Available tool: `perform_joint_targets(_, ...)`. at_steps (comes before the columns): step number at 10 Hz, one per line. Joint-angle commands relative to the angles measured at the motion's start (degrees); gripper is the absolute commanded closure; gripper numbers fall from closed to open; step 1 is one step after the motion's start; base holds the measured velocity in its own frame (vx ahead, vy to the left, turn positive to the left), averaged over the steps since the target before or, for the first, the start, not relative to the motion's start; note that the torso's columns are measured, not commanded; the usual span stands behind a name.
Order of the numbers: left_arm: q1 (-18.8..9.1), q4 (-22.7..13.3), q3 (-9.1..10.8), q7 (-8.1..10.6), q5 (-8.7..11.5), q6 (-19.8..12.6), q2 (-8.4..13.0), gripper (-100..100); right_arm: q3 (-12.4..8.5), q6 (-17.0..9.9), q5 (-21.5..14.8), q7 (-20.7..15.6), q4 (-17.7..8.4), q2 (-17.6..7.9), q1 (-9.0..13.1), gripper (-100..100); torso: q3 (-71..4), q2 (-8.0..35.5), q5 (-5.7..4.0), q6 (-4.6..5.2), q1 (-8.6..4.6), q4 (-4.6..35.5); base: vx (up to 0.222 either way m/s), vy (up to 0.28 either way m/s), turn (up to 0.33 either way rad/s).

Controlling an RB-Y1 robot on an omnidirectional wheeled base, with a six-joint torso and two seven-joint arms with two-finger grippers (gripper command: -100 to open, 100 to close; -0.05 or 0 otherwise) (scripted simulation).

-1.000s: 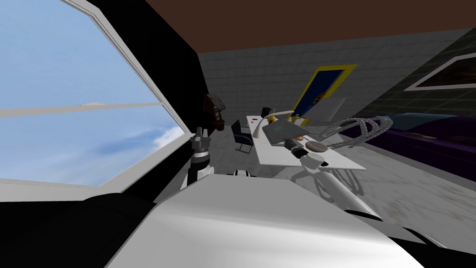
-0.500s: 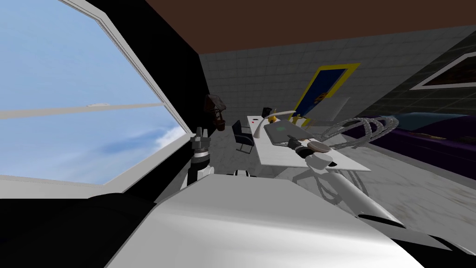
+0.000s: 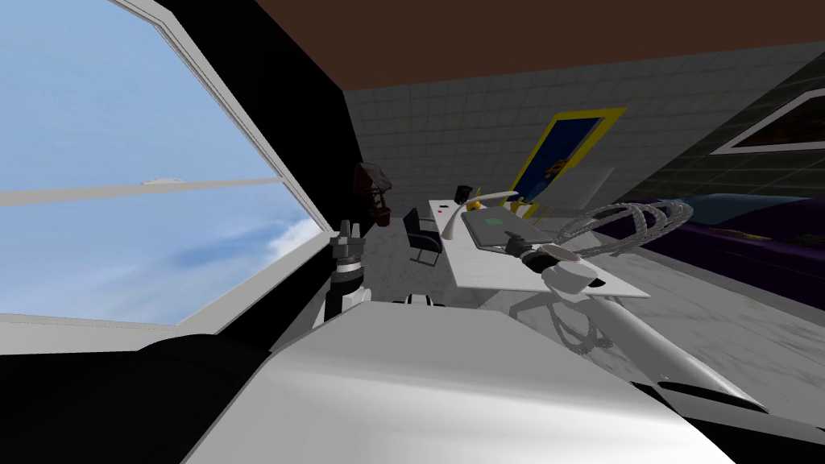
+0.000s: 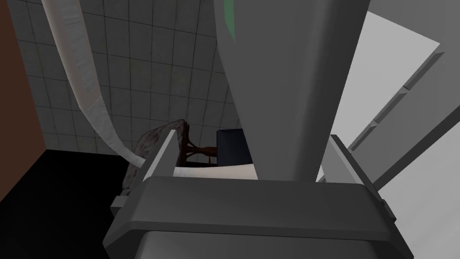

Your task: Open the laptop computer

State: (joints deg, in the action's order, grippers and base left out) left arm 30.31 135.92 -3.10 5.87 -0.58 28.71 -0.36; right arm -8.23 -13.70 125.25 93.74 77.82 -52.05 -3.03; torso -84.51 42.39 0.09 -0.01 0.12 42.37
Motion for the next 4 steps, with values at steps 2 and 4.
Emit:
perform_joint_targets(2, 0.00, 0.00, 0.00, 0.00, 0.00, 0.00, 0.00, 0, -0.06, -0.36, 0.64, 0.74, -0.33, -1.26, 0.05, 0, 0.00, 0.00, -0.05, 0.00, -0.10, -0.02, 0.004, 0.013, -0.001)
perform_joint_targets(4, 0.00, 0.00, 0.00, 0.00, 0.00, 0.00, 0.00, 0, 0.04, -0.39, 0.62, 0.73, -0.37, -1.18, -0.04, 0, -0.01, -0.02, -0.04, 0.02, -0.12, -0.01, 0.000, 0.000, 0.000)
